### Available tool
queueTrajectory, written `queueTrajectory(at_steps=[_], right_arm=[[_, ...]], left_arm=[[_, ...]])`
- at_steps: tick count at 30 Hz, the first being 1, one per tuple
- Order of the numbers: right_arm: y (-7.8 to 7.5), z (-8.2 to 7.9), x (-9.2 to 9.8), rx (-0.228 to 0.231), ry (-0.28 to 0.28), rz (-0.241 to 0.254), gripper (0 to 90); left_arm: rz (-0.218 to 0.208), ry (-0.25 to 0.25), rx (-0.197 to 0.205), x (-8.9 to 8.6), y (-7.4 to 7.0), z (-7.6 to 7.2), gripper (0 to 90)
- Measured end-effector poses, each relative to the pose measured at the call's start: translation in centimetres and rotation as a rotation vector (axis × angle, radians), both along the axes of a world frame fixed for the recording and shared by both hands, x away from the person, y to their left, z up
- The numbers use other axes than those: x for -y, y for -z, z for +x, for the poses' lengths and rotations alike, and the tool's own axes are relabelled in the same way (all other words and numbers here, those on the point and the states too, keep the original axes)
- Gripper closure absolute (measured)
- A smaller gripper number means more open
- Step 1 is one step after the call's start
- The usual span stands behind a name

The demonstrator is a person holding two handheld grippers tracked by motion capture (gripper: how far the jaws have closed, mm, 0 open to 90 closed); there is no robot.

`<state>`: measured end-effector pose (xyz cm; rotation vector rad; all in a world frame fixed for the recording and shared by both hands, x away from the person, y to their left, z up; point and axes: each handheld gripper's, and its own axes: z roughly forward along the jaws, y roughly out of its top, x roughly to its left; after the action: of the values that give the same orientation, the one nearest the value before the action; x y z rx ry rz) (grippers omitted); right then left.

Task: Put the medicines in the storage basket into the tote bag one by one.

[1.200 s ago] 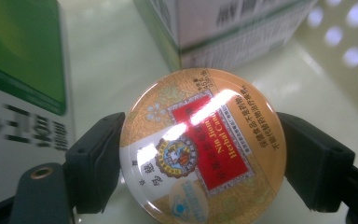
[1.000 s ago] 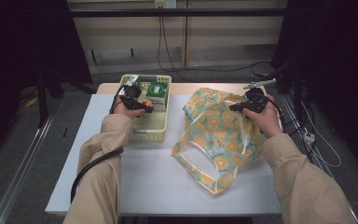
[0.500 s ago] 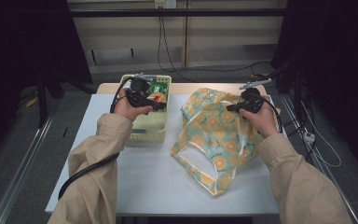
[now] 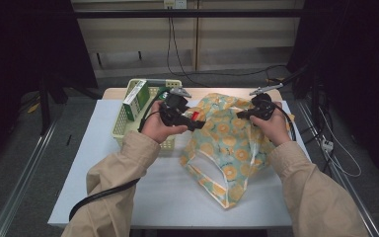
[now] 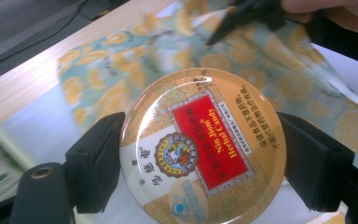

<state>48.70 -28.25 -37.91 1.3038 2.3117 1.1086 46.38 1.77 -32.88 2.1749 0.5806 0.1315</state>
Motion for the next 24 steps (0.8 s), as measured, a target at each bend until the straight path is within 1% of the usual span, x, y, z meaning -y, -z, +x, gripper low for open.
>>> queueTrajectory(at_steps=[2,6,7,9,10,11,13,15,18,20,22,24], right_arm=[[0.0,0.0,-0.1,0.0,0.002,-0.002,90.0],[0.0,-0.1,-0.2,-0.006,0.005,-0.002,90.0],[0.0,-0.1,-0.2,-0.007,0.005,-0.001,90.0],[0.0,-0.1,-0.3,-0.005,0.004,0.0,90.0],[-0.1,-0.1,-0.3,-0.003,0.003,0.004,90.0],[-0.1,-0.1,-0.4,-0.004,0.003,0.004,90.0],[-0.1,-0.1,-0.5,-0.004,0.0,0.005,90.0],[-0.1,-0.2,-0.5,-0.004,0.0,0.009,90.0],[-0.2,-0.2,-0.7,-0.004,-0.004,0.022,90.0],[-0.3,-0.3,-0.8,-0.007,-0.006,0.02,90.0],[-0.4,-0.4,-1.0,-0.007,-0.013,0.021,90.0],[-0.5,-0.5,-1.1,-0.006,-0.02,0.022,90.0]], left_arm=[[0.006,0.019,-0.008,0.8,0.4,-0.3,20.6],[-0.009,0.033,-0.02,2.1,1.2,-0.6,20.6],[-0.01,0.043,-0.022,2.4,1.4,-0.7,20.6],[-0.003,0.052,-0.024,3.0,1.8,-0.9,20.6],[0.021,0.035,-0.008,3.4,2.0,-1.1,20.6],[0.011,0.064,-0.025,3.6,2.3,-1.0,20.6],[0.006,0.061,-0.038,4.1,2.9,-1.1,20.6],[0.019,0.072,-0.039,4.6,3.4,-1.1,20.6],[0.015,0.065,-0.04,5.5,4.3,-1.0,20.6],[0.005,0.056,-0.049,6.0,4.9,-0.7,20.6],[0.01,0.04,-0.049,6.4,5.6,-0.3,20.6],[0.027,0.02,-0.047,6.7,6.2,0.0,20.6]])
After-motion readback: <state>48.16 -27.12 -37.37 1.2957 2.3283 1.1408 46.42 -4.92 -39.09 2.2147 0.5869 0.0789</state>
